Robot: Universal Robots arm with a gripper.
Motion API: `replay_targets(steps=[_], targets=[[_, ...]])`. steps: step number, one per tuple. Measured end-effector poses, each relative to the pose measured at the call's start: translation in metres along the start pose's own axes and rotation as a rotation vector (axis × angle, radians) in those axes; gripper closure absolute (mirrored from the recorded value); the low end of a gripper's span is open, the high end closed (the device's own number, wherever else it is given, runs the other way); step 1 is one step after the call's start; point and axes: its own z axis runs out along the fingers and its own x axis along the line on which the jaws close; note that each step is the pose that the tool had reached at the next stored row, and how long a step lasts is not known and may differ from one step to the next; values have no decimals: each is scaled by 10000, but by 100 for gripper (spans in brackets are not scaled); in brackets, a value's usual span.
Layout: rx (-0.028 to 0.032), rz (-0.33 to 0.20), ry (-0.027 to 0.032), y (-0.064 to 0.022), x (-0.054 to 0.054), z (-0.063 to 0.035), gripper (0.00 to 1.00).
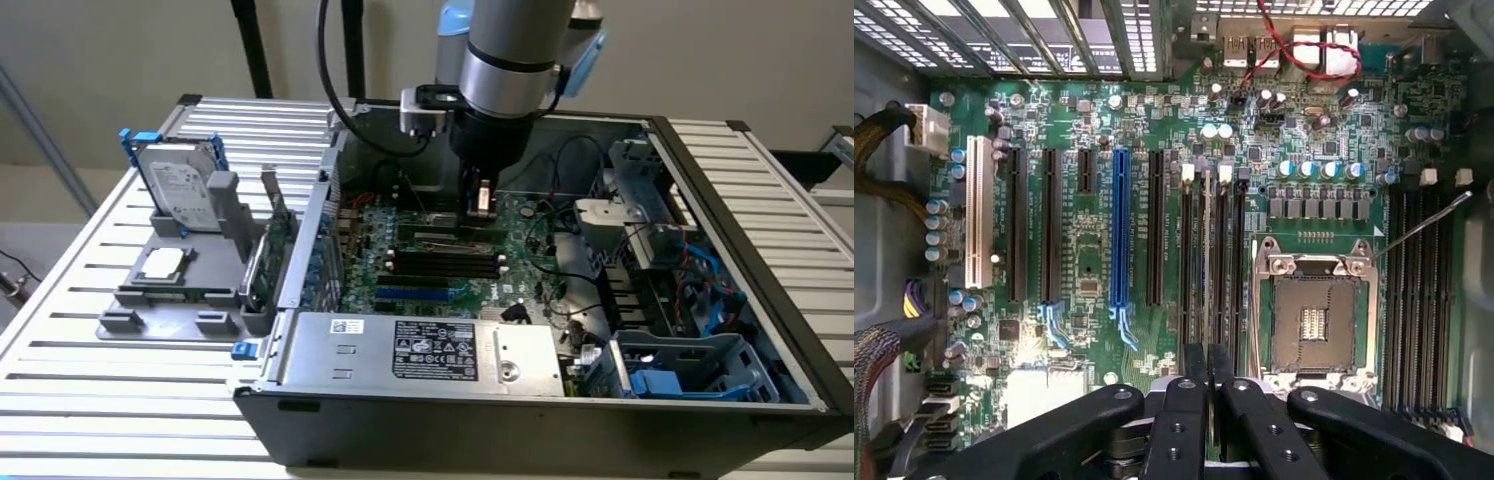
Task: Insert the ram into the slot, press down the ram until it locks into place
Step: 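Insert the ram into the slot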
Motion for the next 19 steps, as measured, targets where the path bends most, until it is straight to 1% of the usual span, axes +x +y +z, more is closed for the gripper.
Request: replay_targets(steps=[6,8,12,13,15,17,19], targets=[[7,0,19,-4,7,104,87],[39,1,25,-1,8,134,87],[138,1,38,18,9,174,87],[153,1,50,22,9,179,87],[160,3,84,26,9,186,87],[164,3,103,29,10,198,87],[167,6,149,34,10,212,87]])
